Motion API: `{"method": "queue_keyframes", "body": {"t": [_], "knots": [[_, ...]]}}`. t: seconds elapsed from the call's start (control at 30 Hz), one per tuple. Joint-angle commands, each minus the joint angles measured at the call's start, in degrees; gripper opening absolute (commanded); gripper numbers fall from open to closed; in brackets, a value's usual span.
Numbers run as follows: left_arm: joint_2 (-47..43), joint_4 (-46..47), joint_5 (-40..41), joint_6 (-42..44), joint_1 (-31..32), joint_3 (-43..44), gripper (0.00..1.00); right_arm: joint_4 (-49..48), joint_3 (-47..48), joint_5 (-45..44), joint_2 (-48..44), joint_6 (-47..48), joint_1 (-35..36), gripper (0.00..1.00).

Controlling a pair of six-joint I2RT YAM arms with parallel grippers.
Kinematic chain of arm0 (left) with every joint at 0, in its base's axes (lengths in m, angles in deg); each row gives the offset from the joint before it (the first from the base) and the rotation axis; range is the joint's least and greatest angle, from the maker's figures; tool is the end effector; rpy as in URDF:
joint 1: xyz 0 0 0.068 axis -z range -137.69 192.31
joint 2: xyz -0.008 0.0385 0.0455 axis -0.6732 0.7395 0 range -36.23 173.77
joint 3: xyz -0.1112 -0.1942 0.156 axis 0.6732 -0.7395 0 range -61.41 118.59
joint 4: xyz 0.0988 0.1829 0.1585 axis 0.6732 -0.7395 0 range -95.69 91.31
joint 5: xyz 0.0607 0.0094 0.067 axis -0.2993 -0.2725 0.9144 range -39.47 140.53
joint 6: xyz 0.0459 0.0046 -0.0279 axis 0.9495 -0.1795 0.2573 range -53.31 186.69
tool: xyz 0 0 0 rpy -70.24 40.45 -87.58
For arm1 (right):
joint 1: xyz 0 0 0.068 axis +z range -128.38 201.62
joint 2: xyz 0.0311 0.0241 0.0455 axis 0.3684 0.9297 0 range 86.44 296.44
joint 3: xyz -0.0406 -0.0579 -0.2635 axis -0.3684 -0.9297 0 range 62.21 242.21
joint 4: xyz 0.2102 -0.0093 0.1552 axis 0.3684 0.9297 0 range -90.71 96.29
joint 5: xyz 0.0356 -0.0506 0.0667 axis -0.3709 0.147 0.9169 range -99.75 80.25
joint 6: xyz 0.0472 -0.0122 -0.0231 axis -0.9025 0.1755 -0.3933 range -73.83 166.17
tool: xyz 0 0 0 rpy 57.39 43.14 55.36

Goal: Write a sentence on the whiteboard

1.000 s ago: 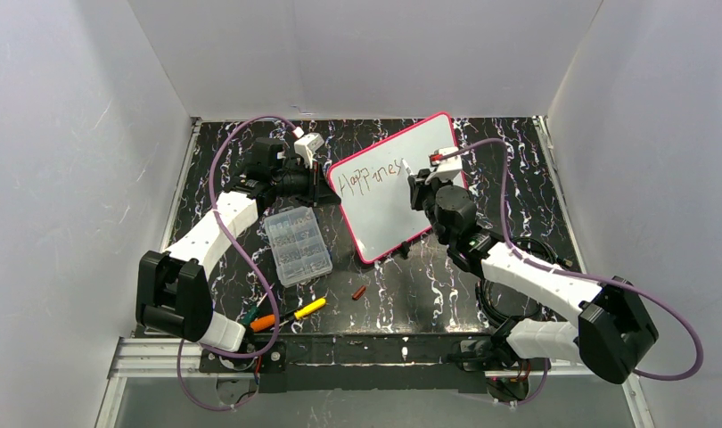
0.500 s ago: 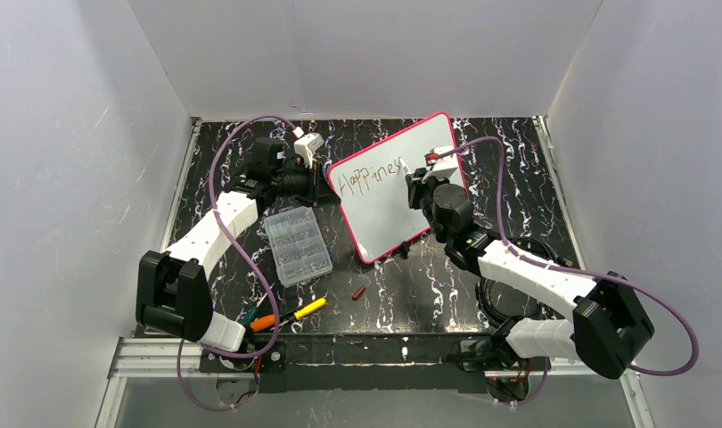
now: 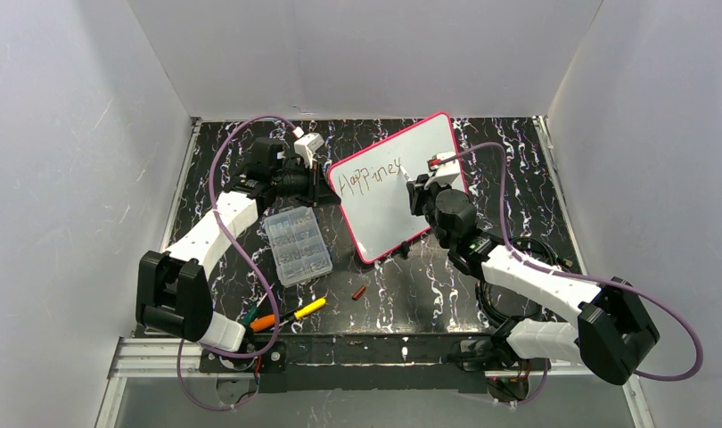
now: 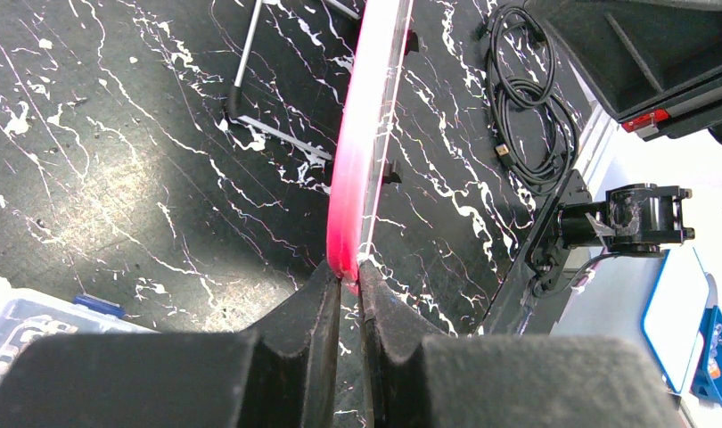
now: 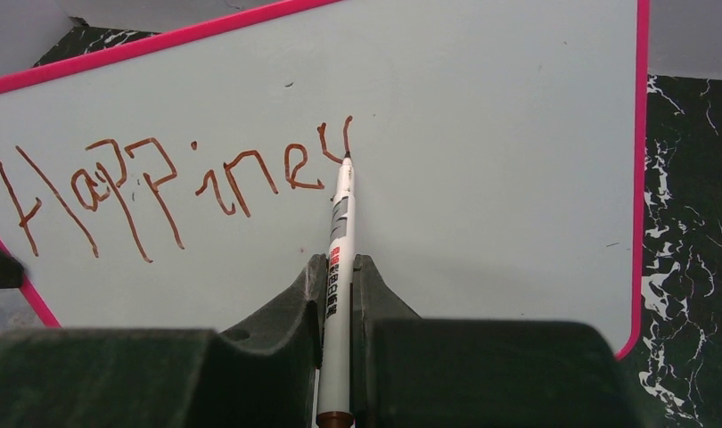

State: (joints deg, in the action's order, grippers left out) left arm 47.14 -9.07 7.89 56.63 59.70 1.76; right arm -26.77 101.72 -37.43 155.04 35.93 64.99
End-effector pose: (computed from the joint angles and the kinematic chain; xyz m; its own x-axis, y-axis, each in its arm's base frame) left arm 0.3042 -0.1206 0.2965 -0.6135 0.0574 -0.7876 0.6796 0.5463 -0.4896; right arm 0.2095 0.1750 0.2870 -0.0859 0.1352 -0.9871 -0.2597 0.9535 0.1532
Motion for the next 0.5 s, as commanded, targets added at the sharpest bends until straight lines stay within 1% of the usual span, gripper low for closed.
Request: {"method": "queue_keyframes", "body": {"t": [0.0, 0.27, 0.47], "knots": [[-3.0, -1.2, -1.4, 1.1, 0.4, 0.5, 0.00, 0.2, -0.8, -0.9, -1.6, -0.8, 0.4, 0.01], [-3.1, -1.2, -1.4, 1.1, 0.3, 0.4, 0.00, 0.5, 1.5, -5.5, -0.5, -0.3, 0.4, 0.01], [-3.2, -1.2, -1.4, 1.1, 0.4, 0.4, 0.00, 0.9, 2.4, -6.0, 0.0, 0.3, 0.4, 0.01]]}}
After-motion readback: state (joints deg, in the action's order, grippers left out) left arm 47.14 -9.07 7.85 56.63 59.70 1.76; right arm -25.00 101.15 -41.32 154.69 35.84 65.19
